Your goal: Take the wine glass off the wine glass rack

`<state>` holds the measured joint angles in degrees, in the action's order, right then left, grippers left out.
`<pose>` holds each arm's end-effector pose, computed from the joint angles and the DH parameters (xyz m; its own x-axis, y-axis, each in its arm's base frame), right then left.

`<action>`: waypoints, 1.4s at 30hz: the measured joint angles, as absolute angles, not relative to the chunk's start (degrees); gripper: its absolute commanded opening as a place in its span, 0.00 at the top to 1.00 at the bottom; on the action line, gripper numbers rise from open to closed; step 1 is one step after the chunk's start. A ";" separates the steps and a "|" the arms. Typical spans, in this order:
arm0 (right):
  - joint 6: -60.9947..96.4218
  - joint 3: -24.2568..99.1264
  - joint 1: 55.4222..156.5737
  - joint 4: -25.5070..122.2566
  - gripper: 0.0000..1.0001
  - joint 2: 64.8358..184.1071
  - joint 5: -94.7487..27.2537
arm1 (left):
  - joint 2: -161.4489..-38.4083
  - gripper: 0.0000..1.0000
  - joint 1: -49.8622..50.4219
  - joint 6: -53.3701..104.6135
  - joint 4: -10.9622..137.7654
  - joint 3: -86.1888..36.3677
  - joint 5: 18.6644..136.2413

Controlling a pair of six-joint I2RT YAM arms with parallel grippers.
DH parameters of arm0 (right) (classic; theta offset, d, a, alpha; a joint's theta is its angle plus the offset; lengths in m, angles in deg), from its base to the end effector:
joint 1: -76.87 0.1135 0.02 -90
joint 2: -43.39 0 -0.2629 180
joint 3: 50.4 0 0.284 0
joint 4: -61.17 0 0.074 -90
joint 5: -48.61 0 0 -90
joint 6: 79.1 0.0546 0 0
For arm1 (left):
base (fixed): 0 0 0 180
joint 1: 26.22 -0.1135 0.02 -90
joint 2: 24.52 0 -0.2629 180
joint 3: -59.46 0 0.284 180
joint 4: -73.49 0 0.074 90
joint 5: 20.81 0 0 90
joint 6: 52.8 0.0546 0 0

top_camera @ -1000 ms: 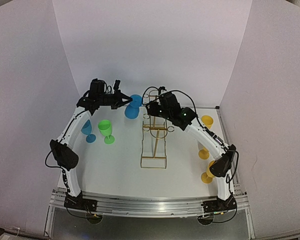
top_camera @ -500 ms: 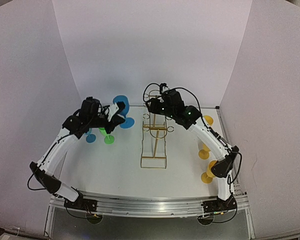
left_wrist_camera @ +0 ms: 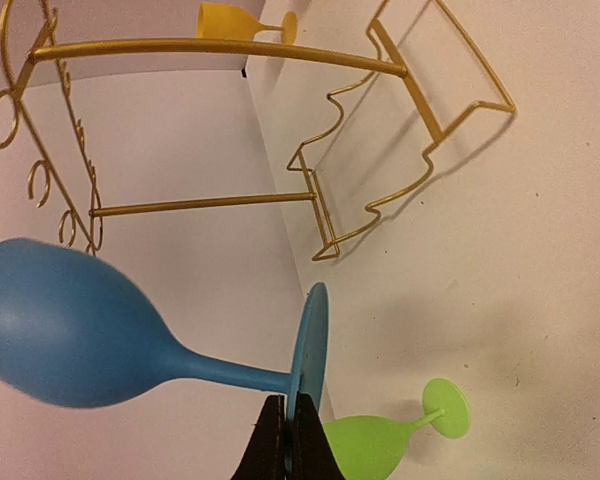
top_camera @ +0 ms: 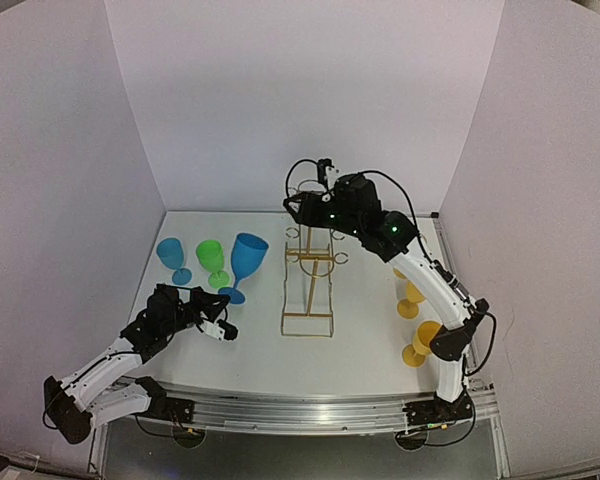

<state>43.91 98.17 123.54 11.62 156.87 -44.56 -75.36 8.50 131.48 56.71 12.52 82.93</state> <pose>0.3327 0.3482 0.4858 -0.5193 0.2422 -0.8195 -0.4849 0.7062 0.5159 0.2032 -0.1566 0.2532 0.7555 0.6550 -0.0138 0.2345 -0.2507 0.9392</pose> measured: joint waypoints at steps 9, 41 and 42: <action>43.95 100.07 130.38 8.37 0.43 160.32 -39.62 | -74.09 1.00 8.50 143.81 71.98 20.15 83.22; 40.46 105.40 132.42 0.59 1.00 165.57 -42.31 | -74.74 1.00 8.48 145.36 81.62 23.27 82.68; 40.64 105.45 132.29 0.46 1.00 165.68 -42.28 | -74.93 1.00 8.46 145.40 81.79 23.27 82.39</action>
